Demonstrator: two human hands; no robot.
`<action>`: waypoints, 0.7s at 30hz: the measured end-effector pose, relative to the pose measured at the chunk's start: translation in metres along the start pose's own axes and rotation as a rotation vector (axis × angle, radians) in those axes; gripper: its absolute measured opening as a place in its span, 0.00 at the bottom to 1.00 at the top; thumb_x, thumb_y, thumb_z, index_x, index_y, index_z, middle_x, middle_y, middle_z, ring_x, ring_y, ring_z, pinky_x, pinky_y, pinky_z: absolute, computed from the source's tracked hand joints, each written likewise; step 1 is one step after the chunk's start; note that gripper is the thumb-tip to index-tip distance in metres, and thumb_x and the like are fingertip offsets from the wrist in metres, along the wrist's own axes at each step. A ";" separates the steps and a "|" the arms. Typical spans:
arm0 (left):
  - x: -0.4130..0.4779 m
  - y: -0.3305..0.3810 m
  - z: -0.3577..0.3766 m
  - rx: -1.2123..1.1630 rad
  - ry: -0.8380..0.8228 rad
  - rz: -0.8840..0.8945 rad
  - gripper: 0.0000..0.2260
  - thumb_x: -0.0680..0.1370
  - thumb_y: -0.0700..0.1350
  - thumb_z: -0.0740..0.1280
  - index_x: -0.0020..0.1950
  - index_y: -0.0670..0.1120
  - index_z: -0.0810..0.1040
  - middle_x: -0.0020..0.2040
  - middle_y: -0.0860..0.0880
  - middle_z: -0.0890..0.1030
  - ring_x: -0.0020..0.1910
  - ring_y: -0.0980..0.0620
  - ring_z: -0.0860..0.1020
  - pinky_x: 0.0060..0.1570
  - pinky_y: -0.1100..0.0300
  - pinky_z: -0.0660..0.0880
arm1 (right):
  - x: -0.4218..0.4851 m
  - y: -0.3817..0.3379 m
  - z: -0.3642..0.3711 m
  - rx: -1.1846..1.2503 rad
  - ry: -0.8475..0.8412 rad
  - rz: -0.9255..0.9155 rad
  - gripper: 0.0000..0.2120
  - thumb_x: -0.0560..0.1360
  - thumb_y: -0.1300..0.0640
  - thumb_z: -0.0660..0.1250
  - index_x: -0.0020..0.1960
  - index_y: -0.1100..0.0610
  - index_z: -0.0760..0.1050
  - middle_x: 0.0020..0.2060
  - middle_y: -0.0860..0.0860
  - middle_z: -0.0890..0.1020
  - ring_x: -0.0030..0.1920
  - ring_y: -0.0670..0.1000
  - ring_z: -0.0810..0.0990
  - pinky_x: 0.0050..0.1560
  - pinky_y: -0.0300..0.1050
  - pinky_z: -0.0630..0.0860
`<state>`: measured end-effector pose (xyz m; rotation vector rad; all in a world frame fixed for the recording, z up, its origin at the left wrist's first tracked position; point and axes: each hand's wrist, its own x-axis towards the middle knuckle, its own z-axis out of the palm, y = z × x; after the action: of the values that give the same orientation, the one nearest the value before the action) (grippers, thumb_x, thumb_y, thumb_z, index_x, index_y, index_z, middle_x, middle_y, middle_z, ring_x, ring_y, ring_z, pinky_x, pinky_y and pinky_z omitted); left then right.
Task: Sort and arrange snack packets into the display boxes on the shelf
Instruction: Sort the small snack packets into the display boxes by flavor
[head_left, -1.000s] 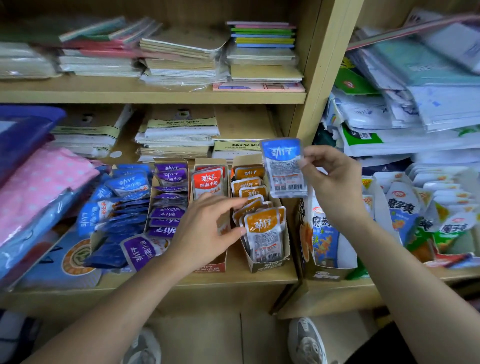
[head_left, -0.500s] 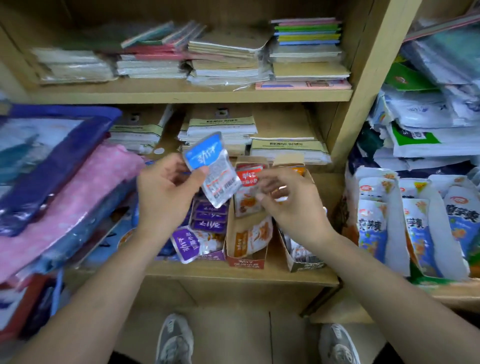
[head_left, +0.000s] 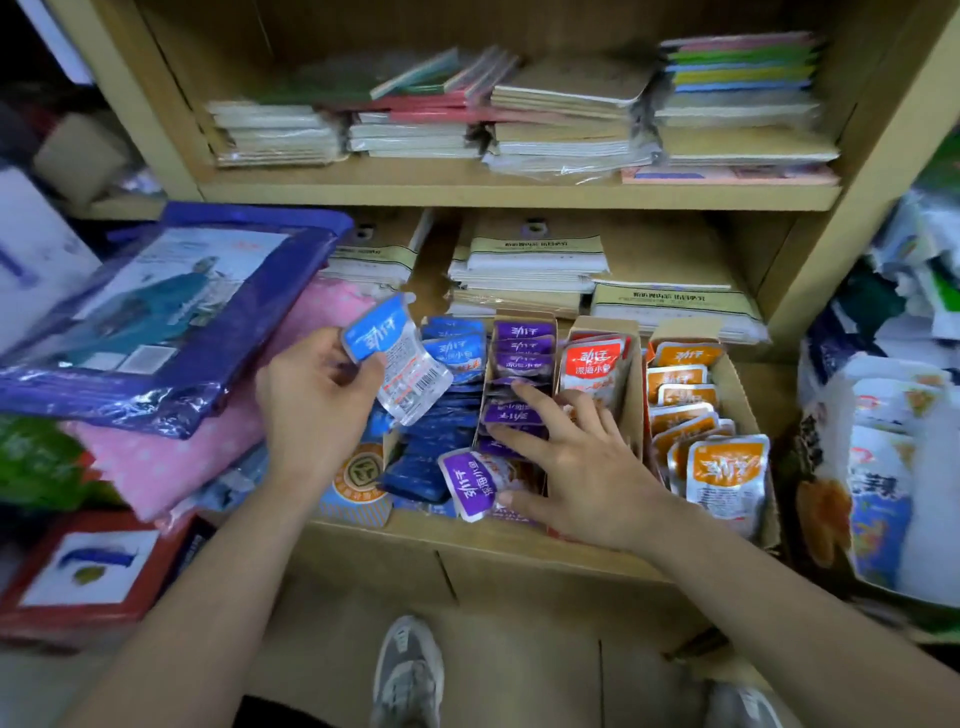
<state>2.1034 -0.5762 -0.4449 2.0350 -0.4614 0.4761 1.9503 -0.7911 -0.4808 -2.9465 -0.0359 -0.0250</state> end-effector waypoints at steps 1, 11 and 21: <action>0.000 -0.002 0.000 0.031 -0.017 -0.002 0.09 0.70 0.53 0.72 0.45 0.50 0.81 0.35 0.53 0.84 0.36 0.48 0.84 0.40 0.45 0.80 | 0.001 -0.001 0.000 0.012 -0.001 0.011 0.34 0.76 0.30 0.59 0.79 0.38 0.55 0.80 0.45 0.45 0.76 0.56 0.48 0.75 0.59 0.53; -0.002 0.018 -0.021 0.022 0.161 0.074 0.07 0.72 0.43 0.74 0.40 0.53 0.77 0.27 0.61 0.77 0.29 0.63 0.78 0.38 0.60 0.76 | 0.001 -0.001 0.001 0.101 0.027 0.024 0.32 0.77 0.33 0.61 0.78 0.38 0.57 0.78 0.42 0.51 0.75 0.52 0.48 0.74 0.57 0.55; -0.015 0.009 -0.021 0.079 0.035 0.043 0.08 0.71 0.43 0.75 0.37 0.51 0.77 0.29 0.59 0.78 0.29 0.66 0.77 0.36 0.63 0.74 | 0.005 -0.005 0.007 0.123 0.090 0.043 0.30 0.77 0.35 0.63 0.76 0.40 0.62 0.76 0.44 0.57 0.73 0.54 0.52 0.71 0.58 0.58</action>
<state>2.0829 -0.5601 -0.4359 2.0924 -0.4723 0.5635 1.9551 -0.7844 -0.4869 -2.8187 0.0382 -0.1441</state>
